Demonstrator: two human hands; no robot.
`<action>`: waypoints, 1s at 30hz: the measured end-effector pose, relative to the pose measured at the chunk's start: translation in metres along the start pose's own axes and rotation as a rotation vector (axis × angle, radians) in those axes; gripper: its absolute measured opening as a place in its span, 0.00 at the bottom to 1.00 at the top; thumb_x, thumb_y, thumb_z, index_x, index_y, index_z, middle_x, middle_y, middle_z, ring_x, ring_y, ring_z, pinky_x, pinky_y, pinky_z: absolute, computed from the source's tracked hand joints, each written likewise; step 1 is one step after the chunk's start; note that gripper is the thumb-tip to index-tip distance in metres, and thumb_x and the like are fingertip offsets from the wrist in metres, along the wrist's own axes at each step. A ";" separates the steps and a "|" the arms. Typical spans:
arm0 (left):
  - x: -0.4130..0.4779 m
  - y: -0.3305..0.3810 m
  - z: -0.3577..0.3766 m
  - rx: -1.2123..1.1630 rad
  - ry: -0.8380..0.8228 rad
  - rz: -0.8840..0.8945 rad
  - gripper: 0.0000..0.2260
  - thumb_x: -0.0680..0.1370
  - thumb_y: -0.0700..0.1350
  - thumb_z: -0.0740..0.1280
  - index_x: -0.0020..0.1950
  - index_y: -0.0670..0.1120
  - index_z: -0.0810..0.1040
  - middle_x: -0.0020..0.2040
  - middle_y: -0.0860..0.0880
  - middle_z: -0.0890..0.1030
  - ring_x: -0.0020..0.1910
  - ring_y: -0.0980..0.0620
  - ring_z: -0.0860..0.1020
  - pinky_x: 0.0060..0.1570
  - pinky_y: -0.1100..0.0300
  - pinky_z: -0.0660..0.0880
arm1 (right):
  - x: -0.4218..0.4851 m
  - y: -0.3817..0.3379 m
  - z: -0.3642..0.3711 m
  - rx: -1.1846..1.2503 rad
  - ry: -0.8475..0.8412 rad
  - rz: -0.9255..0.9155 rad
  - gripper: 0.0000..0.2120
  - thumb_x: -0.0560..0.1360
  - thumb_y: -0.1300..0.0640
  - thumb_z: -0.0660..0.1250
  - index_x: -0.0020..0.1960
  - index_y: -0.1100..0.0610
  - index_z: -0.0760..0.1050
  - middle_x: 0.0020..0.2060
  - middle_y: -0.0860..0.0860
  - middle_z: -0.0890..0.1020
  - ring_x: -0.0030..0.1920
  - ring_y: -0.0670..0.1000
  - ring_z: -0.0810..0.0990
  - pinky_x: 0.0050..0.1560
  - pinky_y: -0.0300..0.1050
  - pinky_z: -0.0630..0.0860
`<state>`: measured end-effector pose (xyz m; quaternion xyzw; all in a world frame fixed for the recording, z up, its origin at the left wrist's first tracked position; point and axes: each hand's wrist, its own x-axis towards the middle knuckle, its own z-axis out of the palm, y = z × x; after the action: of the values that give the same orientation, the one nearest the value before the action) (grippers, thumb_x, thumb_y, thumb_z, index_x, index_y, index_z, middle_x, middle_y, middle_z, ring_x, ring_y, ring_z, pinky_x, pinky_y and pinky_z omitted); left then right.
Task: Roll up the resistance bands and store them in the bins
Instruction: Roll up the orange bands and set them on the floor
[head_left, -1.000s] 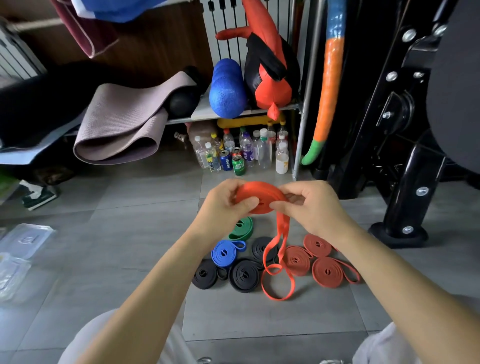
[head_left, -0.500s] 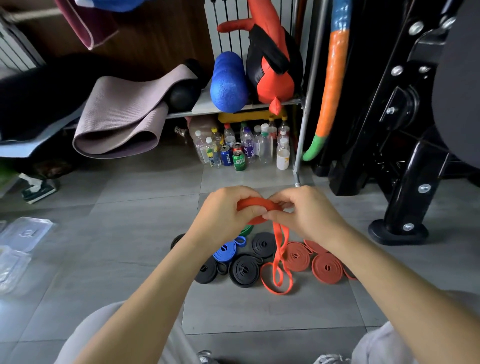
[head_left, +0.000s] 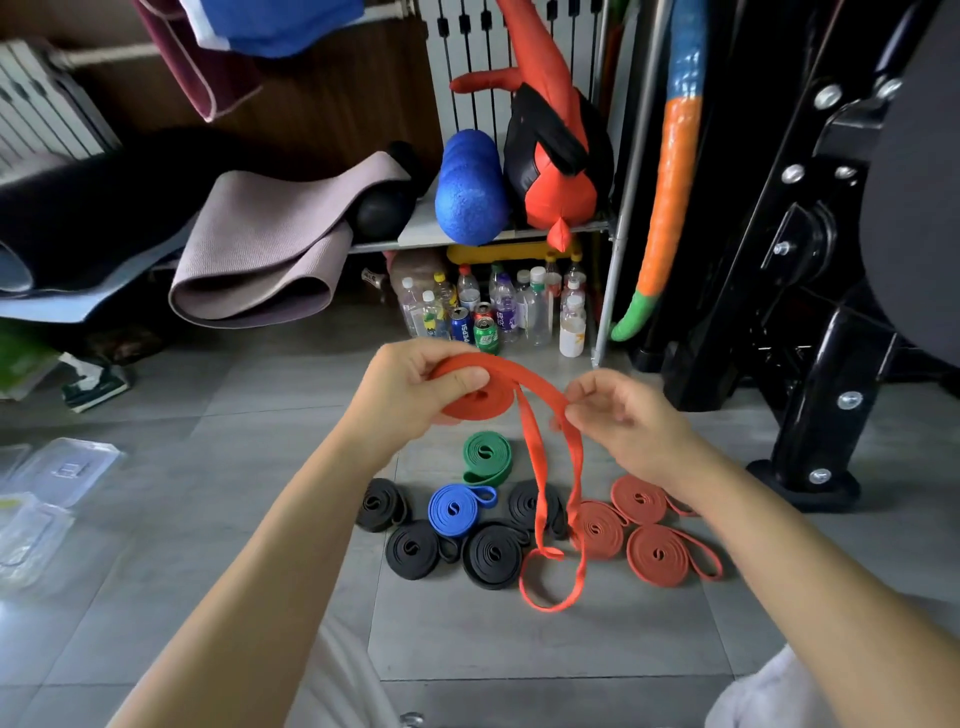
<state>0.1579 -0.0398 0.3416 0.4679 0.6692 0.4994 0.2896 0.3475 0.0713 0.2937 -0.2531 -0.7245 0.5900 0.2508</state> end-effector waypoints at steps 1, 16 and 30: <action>0.000 0.005 -0.002 -0.013 0.007 0.002 0.11 0.74 0.37 0.70 0.43 0.54 0.81 0.36 0.55 0.83 0.37 0.58 0.81 0.34 0.61 0.80 | -0.001 -0.002 0.003 0.061 -0.016 0.007 0.09 0.76 0.68 0.62 0.43 0.54 0.72 0.30 0.45 0.80 0.33 0.43 0.78 0.38 0.35 0.73; -0.018 0.086 -0.063 0.051 0.235 0.057 0.06 0.74 0.39 0.70 0.50 0.46 0.81 0.36 0.51 0.81 0.32 0.59 0.79 0.34 0.59 0.79 | -0.013 0.001 -0.019 -1.062 0.310 -0.004 0.11 0.77 0.47 0.62 0.47 0.51 0.81 0.43 0.51 0.83 0.46 0.57 0.81 0.39 0.46 0.73; -0.034 0.075 -0.115 0.008 0.480 -0.021 0.02 0.73 0.41 0.72 0.44 0.48 0.82 0.42 0.45 0.82 0.42 0.50 0.80 0.41 0.50 0.81 | -0.033 0.030 -0.043 -0.720 0.207 0.150 0.08 0.67 0.56 0.76 0.38 0.49 0.76 0.32 0.46 0.81 0.39 0.52 0.81 0.40 0.43 0.71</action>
<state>0.0982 -0.1120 0.4474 0.3299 0.7257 0.5906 0.1256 0.4029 0.0858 0.2702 -0.4354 -0.8357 0.2859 0.1738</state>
